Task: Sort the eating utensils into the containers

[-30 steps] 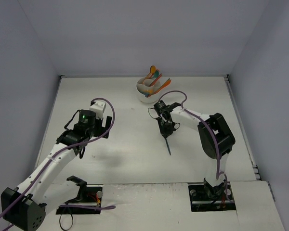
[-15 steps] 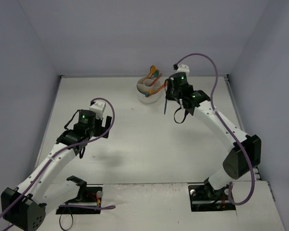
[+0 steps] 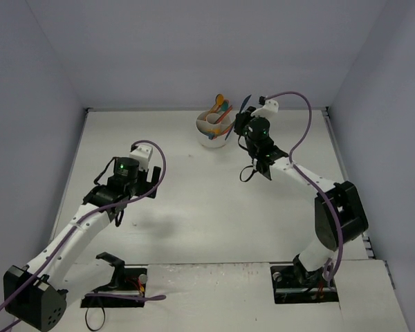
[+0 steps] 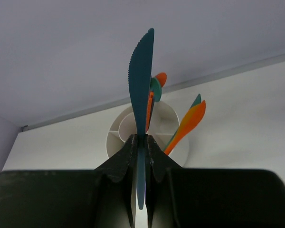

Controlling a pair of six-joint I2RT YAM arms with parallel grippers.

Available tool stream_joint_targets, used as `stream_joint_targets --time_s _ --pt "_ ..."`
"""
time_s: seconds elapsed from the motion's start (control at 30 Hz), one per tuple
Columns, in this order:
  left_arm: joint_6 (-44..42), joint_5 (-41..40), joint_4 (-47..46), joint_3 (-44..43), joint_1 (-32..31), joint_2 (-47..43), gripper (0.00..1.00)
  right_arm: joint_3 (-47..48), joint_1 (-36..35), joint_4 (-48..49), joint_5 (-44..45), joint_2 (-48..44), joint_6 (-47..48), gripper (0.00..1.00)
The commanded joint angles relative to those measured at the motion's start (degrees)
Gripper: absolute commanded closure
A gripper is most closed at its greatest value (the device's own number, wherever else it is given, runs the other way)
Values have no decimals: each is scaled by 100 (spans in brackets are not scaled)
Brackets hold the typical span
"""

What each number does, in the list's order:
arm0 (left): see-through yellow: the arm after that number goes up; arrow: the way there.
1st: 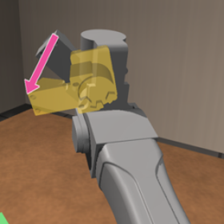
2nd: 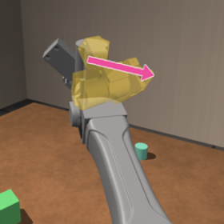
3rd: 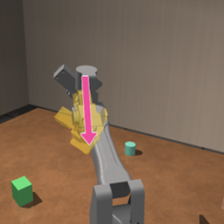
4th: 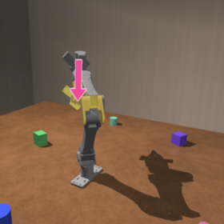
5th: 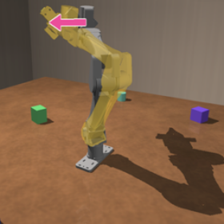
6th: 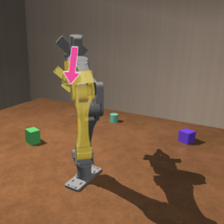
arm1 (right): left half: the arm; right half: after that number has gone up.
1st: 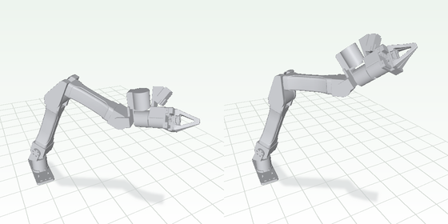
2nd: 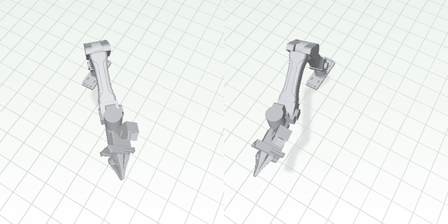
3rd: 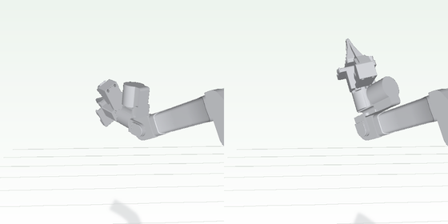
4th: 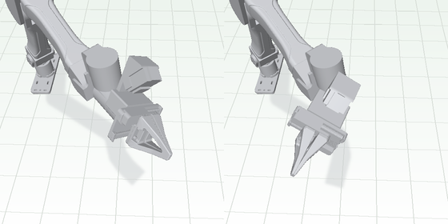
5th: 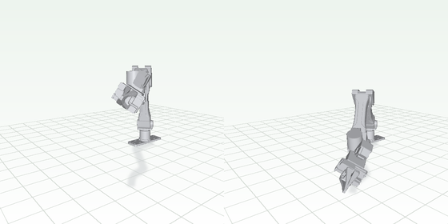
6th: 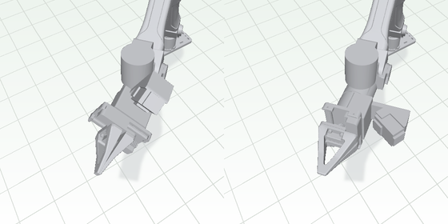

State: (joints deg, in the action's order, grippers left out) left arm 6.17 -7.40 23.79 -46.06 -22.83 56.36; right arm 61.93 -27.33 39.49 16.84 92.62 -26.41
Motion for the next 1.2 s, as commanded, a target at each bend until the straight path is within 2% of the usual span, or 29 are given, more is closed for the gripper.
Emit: stream_joint_targets --time_s 0.0,0.7,1.17 --pt "-2 -129 -269 -61 -29 -80 12 132 44 2071 458 258 108 100" --pt "7 -144 -208 -43 -37 -23 12 682 88 3085 275 1877 -61 100" --pt "15 -126 -208 -38 -37 -20 12 649 70 3112 123 2266 -148 100"
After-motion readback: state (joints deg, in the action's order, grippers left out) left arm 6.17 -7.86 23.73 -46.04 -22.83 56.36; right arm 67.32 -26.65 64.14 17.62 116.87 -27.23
